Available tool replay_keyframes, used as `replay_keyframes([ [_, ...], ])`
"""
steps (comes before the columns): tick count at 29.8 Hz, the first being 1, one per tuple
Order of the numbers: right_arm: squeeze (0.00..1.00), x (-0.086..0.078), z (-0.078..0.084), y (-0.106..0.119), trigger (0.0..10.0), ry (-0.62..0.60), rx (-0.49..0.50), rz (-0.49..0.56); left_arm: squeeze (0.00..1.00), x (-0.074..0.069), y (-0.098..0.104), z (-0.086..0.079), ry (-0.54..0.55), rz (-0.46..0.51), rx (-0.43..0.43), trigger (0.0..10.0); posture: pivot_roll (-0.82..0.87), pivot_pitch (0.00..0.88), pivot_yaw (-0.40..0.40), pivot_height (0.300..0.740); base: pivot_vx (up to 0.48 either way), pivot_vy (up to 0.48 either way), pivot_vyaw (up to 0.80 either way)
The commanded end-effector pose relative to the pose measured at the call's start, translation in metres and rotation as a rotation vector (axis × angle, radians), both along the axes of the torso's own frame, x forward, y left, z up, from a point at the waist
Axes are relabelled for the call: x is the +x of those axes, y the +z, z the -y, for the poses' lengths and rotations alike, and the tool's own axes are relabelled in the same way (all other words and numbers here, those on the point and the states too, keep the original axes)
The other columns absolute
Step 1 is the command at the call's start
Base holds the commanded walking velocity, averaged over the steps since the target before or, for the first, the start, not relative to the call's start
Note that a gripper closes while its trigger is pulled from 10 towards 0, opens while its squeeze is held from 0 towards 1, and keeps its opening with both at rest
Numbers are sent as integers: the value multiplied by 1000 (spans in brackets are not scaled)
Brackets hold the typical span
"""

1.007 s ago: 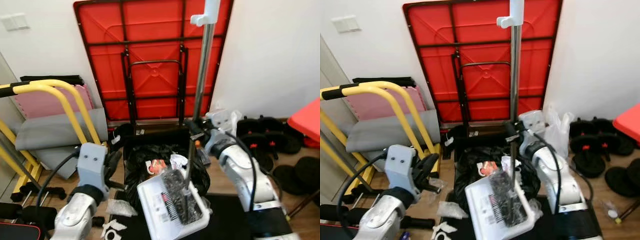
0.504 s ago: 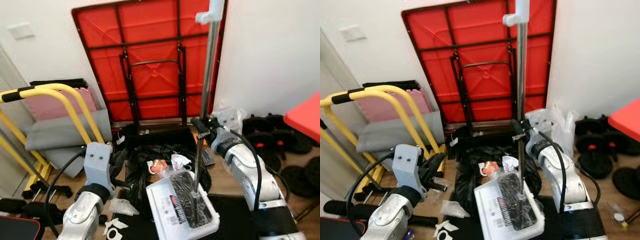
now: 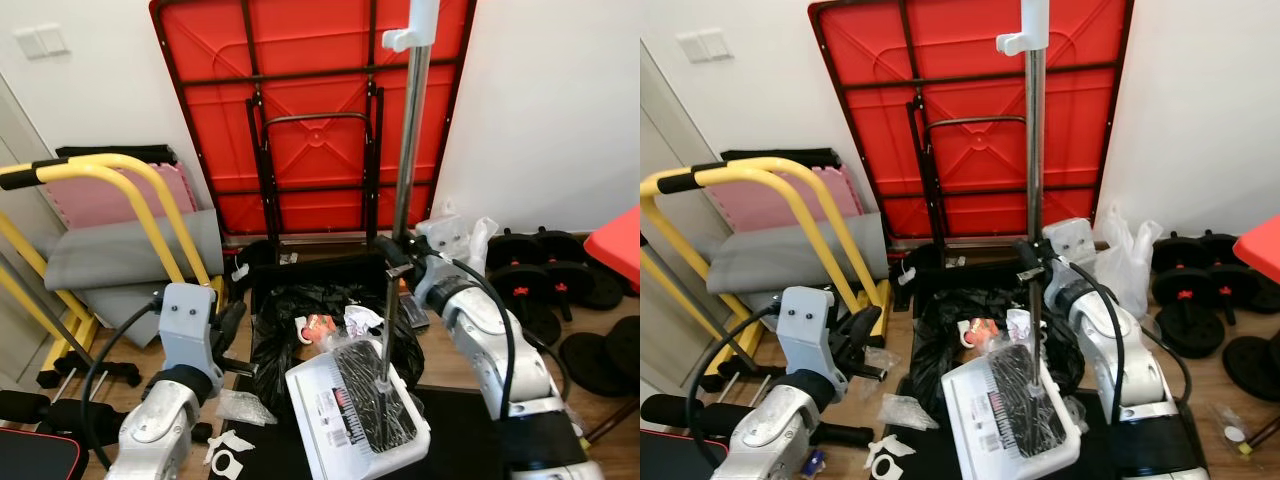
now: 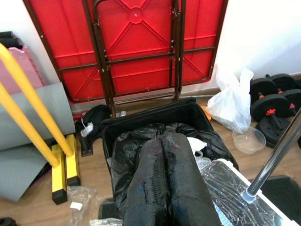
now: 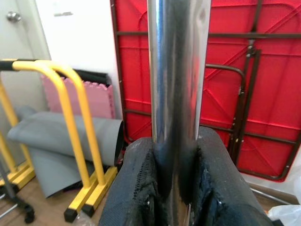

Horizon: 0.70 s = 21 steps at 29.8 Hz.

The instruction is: Sweep floor

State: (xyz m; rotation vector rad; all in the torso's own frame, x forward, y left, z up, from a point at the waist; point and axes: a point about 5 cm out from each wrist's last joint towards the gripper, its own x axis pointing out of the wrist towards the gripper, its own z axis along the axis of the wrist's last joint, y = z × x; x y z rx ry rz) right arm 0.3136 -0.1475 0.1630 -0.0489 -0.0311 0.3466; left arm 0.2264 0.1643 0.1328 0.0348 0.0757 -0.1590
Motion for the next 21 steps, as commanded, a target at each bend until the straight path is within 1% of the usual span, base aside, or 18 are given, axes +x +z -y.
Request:
replay_keyframes([
  [1, 0, 2, 0, 12, 10000, 0, 22, 51, 0, 1, -5, -4, 63, -27, 1, 10000, -112, 0, 12, 740, 0, 0, -650],
  [5, 0, 3, 1, 13, 10000, -10, 28, 50, 0, 1, -5, -4, 65, -29, 9, 10000, -112, 0, 11, 740, -180, 0, 0],
  [8, 0, 2, -1, 12, 10000, 5, 31, 52, 0, 1, -5, -4, 64, -31, 13, 10000, -112, 0, 12, 740, -245, 0, -583],
  [21, 0, 3, -1, 13, 10000, 7, 27, 58, 0, 3, -5, -3, 55, -32, 27, 10000, -115, 0, 11, 740, -283, 0, 0],
])
